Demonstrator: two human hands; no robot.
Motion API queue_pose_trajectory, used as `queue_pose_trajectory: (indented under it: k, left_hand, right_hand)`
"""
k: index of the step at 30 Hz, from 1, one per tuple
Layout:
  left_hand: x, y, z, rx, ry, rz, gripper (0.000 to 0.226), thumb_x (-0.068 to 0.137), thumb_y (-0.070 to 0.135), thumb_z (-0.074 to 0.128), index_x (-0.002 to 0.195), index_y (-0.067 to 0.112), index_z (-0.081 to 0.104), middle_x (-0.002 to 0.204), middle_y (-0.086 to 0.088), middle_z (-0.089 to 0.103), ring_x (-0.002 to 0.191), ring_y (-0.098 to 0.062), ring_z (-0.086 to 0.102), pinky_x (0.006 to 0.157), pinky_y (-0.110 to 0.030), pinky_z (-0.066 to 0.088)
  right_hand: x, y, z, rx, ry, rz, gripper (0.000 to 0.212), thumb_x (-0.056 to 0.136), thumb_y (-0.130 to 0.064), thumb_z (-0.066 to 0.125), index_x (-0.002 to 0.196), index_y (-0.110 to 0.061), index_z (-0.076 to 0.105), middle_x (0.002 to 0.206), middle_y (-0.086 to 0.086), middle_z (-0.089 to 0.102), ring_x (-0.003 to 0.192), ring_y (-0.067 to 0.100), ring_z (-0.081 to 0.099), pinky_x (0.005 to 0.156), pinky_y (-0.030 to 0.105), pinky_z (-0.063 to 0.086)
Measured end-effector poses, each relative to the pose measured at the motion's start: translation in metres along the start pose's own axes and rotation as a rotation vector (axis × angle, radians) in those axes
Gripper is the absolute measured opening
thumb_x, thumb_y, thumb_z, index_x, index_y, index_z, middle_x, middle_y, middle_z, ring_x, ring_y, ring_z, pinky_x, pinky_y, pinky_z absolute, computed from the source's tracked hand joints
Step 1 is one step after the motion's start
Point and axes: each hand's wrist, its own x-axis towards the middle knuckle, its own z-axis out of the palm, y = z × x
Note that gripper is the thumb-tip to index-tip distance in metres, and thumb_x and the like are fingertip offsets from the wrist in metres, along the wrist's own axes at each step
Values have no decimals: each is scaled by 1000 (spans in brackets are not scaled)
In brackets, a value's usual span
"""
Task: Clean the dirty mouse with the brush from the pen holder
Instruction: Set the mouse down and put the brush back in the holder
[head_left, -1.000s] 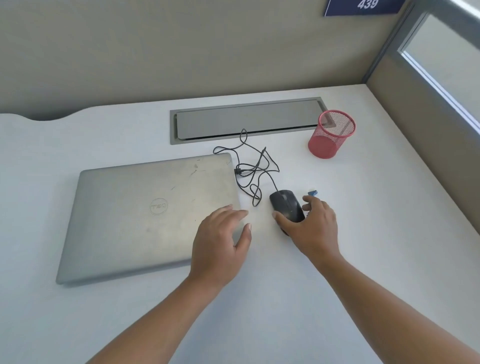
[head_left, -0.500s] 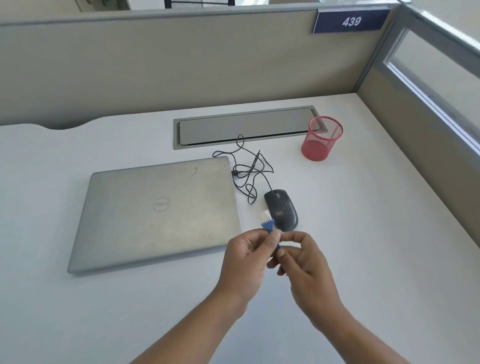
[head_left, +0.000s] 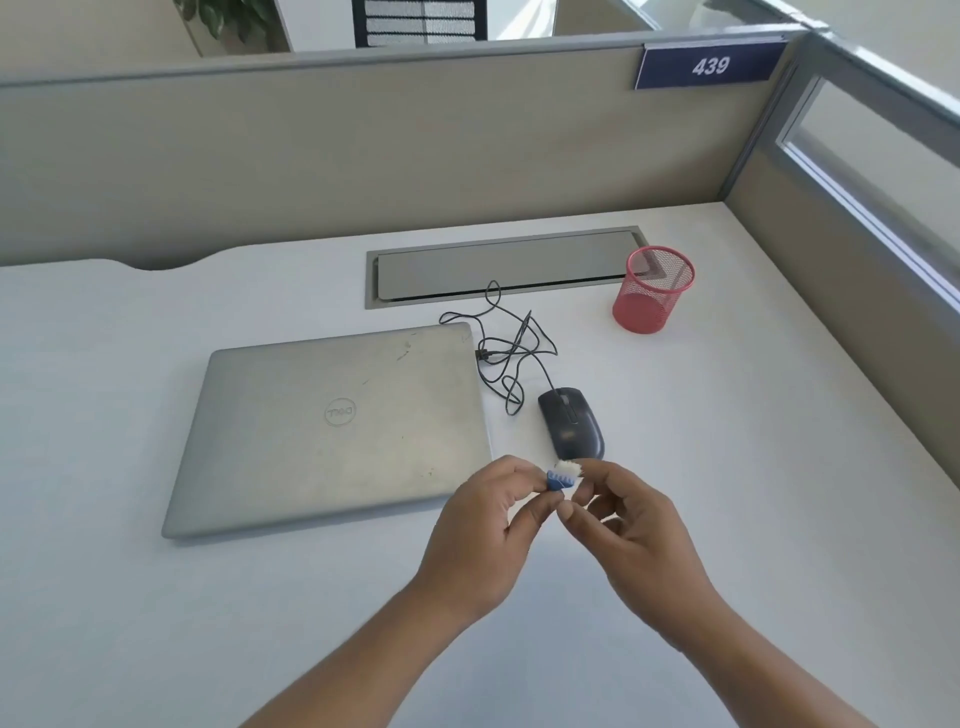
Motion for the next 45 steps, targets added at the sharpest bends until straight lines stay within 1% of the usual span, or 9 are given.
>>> queue_pose_trajectory:
  k: [5, 9, 13, 15, 17, 22, 28, 34, 45]
  left_hand:
    - [7, -12, -8, 245, -70, 110, 27, 99, 39, 52, 108, 23, 72, 102, 14, 64, 95, -7, 60, 80, -30, 50]
    - [15, -33, -16, 321, 87, 18, 46, 94, 59, 47, 120, 26, 65, 119, 16, 62, 108, -2, 57, 92, -19, 46]
    - [13, -79, -33, 666, 268, -108, 59, 94, 50, 42, 129, 5, 60, 132, -8, 62, 126, -28, 55, 108, -42, 41]
    - [5, -103, -39, 769, 296, -173, 63, 95, 49, 40, 128, 0, 60, 136, -15, 60, 131, -34, 52, 110, -50, 39]
    - [-1, -120, -39, 820, 317, -201, 64, 95, 49, 39, 128, -2, 60, 138, -17, 58, 133, -35, 50, 112, -51, 36]
    - [-3, -137, -37, 844, 345, -199, 61, 96, 50, 40, 128, 1, 57, 139, -15, 57, 135, -33, 48, 114, -48, 31]
    - [-2, -143, -37, 866, 351, -174, 59, 96, 50, 42, 126, 2, 59, 138, -14, 57, 134, -33, 48, 114, -47, 30]
    - [-2, -146, -35, 878, 381, -156, 60, 95, 49, 44, 126, 1, 61, 138, -14, 58, 134, -33, 49, 115, -47, 29]
    - [-1, -147, -35, 900, 422, -113, 58, 93, 46, 47, 124, -1, 62, 136, -16, 59, 131, -35, 51, 110, -51, 35]
  right_hand:
    - [12, -4, 2, -11, -21, -58, 23, 87, -11, 73, 86, -34, 76, 87, -9, 73, 60, 4, 54, 56, 15, 43]
    - [34, -11, -8, -20, 56, -87, 22, 86, -9, 75, 84, -31, 78, 83, -13, 76, 56, -1, 56, 54, 11, 42]
    - [79, -33, -48, -134, 190, -186, 18, 89, -28, 71, 83, -44, 77, 75, -16, 74, 58, -1, 56, 55, 12, 43]
    - [106, -45, -70, -150, 268, -226, 12, 87, -42, 69, 79, -47, 76, 68, -2, 69, 57, 7, 50, 53, 24, 41]
    - [135, -55, -90, -163, 355, -251, 12, 81, -48, 68, 76, -42, 76, 66, 1, 69, 57, 12, 50, 53, 30, 40]
    - [210, -72, -127, -231, 536, -255, 20, 80, -37, 70, 87, -19, 77, 67, -11, 73, 52, -2, 62, 50, 18, 47]
    - [280, -69, -153, -483, 615, -216, 18, 79, -42, 60, 78, -28, 72, 76, 1, 72, 73, 19, 68, 73, 34, 57]
    - [318, -43, -158, -726, 491, -181, 17, 85, -31, 63, 86, -19, 76, 80, 1, 66, 80, 21, 56, 73, 27, 40]
    - [337, -26, -168, -894, 340, -90, 10, 88, -26, 63, 81, -28, 70, 83, 2, 68, 86, 24, 60, 78, 30, 49]
